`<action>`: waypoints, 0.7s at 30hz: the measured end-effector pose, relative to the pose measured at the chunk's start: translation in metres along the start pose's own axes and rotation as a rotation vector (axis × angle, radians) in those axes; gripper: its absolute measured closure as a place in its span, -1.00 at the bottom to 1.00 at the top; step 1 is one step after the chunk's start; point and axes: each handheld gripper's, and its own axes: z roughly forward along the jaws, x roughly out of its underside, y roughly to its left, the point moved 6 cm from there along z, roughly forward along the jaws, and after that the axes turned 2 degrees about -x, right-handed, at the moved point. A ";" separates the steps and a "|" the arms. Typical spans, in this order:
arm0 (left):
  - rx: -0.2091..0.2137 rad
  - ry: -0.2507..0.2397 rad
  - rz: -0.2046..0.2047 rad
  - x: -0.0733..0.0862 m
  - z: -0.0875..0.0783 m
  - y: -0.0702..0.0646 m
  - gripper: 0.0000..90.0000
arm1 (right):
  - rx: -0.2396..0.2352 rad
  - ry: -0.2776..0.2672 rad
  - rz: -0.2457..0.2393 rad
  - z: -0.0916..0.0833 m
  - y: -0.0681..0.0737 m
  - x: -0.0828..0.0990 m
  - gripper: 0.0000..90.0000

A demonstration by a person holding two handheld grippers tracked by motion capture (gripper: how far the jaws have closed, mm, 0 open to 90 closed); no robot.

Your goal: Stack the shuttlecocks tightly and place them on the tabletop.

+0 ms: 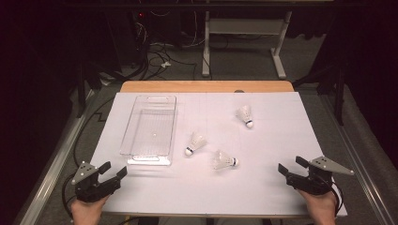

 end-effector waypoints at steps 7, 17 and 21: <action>0.015 0.007 0.004 -0.002 -0.002 -0.004 -0.35 | -0.002 0.004 -0.001 0.001 0.001 0.000 -0.52; 0.050 0.023 0.021 -0.004 -0.001 -0.016 -0.35 | -0.006 0.005 -0.003 0.001 0.001 0.000 -0.52; 0.065 0.018 0.026 -0.004 -0.001 -0.022 -0.34 | -0.006 0.005 -0.003 0.001 0.001 0.000 -0.52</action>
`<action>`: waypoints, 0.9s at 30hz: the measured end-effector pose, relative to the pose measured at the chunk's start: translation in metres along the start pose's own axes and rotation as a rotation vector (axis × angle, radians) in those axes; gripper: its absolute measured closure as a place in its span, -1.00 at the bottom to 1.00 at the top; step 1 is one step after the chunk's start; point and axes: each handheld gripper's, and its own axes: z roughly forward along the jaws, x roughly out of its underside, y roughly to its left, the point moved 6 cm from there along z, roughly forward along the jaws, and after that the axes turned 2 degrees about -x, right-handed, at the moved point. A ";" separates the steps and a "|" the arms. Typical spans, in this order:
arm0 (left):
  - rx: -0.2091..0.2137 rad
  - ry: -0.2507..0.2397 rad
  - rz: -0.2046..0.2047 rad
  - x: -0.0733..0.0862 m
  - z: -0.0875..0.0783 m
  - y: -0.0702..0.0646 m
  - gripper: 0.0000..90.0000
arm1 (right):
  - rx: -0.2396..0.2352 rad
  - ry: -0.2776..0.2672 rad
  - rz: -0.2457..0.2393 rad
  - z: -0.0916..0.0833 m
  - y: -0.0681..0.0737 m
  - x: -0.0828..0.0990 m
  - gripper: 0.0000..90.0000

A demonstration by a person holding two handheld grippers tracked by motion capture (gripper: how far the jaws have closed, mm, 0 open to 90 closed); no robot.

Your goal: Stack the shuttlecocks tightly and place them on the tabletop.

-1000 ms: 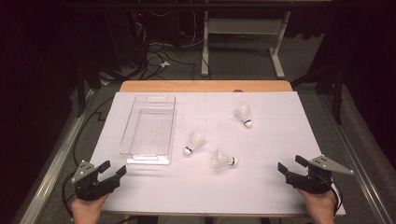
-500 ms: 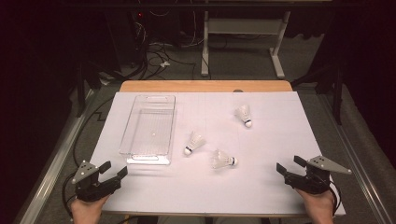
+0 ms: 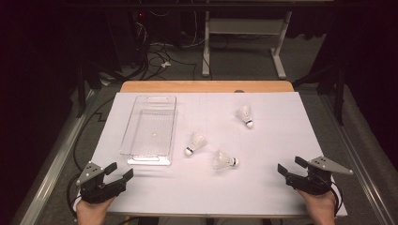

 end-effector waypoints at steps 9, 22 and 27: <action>0.018 0.015 0.034 0.000 0.006 -0.012 -0.35 | -0.002 0.001 -0.002 0.000 0.001 0.000 -0.51; 0.048 0.021 0.065 0.000 0.012 -0.026 -0.41 | -0.002 0.007 -0.002 0.000 0.001 0.001 -0.51; 0.073 0.042 0.059 0.001 0.015 -0.031 -0.43 | -0.001 0.010 -0.003 0.001 0.001 0.001 -0.51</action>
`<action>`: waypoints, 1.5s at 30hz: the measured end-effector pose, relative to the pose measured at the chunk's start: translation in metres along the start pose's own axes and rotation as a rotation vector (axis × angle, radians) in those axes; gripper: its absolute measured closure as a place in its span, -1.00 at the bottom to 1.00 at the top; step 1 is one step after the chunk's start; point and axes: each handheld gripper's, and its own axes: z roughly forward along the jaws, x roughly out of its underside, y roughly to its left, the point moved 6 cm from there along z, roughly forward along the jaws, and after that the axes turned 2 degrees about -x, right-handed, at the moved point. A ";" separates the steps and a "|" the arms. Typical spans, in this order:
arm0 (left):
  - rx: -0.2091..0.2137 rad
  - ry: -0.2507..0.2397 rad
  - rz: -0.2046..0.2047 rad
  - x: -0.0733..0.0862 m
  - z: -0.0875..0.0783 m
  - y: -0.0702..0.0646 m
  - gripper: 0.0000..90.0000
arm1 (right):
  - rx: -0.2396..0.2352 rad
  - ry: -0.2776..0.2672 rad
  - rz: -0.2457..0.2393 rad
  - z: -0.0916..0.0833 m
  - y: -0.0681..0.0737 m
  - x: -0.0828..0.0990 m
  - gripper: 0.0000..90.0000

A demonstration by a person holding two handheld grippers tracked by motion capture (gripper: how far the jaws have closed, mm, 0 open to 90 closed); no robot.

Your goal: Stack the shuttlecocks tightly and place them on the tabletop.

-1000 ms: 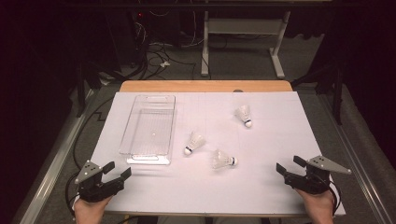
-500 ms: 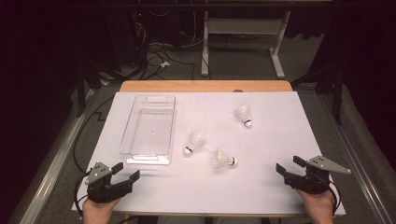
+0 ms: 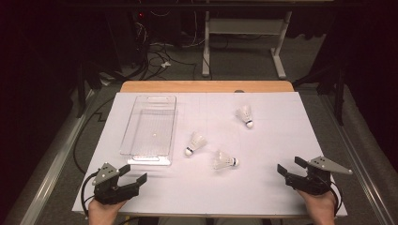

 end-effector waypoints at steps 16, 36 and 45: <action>0.024 -0.003 0.024 -0.002 0.005 -0.017 -0.41 | -0.001 0.003 0.000 0.000 0.000 0.000 -0.50; 0.052 0.032 0.054 -0.009 0.014 -0.039 -0.35 | -0.004 -0.004 0.009 -0.001 0.001 0.000 -0.50; 0.081 0.068 0.118 -0.011 0.025 -0.055 -0.30 | -0.002 -0.004 0.012 -0.001 0.000 0.000 -0.50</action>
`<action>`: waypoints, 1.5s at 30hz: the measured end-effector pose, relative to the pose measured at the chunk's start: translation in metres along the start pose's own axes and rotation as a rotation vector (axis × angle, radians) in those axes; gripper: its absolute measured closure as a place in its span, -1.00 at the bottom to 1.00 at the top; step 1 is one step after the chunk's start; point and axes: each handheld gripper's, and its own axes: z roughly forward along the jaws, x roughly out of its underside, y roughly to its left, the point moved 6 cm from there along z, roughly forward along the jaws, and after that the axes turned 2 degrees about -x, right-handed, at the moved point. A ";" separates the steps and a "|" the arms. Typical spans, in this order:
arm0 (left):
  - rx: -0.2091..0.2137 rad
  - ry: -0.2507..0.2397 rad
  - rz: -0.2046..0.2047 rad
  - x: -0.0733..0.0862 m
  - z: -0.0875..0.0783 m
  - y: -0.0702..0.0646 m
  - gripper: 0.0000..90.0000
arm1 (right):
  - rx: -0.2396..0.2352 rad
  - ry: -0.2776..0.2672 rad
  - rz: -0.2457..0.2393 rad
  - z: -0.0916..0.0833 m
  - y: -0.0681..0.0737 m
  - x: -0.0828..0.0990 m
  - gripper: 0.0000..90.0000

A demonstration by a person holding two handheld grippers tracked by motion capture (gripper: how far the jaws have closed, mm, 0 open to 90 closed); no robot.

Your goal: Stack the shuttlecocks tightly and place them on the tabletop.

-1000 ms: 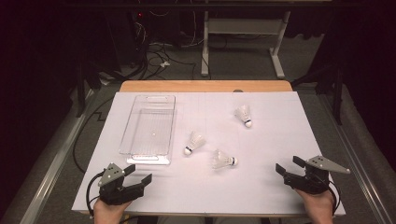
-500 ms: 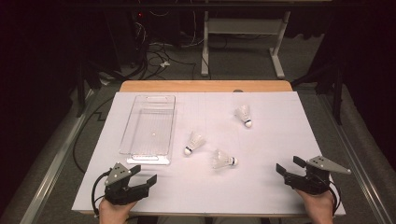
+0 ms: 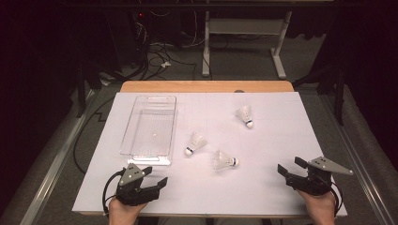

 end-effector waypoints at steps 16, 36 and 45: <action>0.030 0.039 0.037 -0.006 0.016 -0.015 -0.34 | 0.002 -0.008 -0.005 -0.001 0.000 -0.001 -0.49; 0.056 0.100 0.091 -0.014 0.036 -0.033 -0.30 | 0.000 -0.002 -0.005 0.000 0.000 0.000 -0.49; 0.056 0.116 0.083 -0.022 0.043 -0.039 -0.24 | -0.002 -0.001 -0.004 0.000 0.000 0.000 -0.48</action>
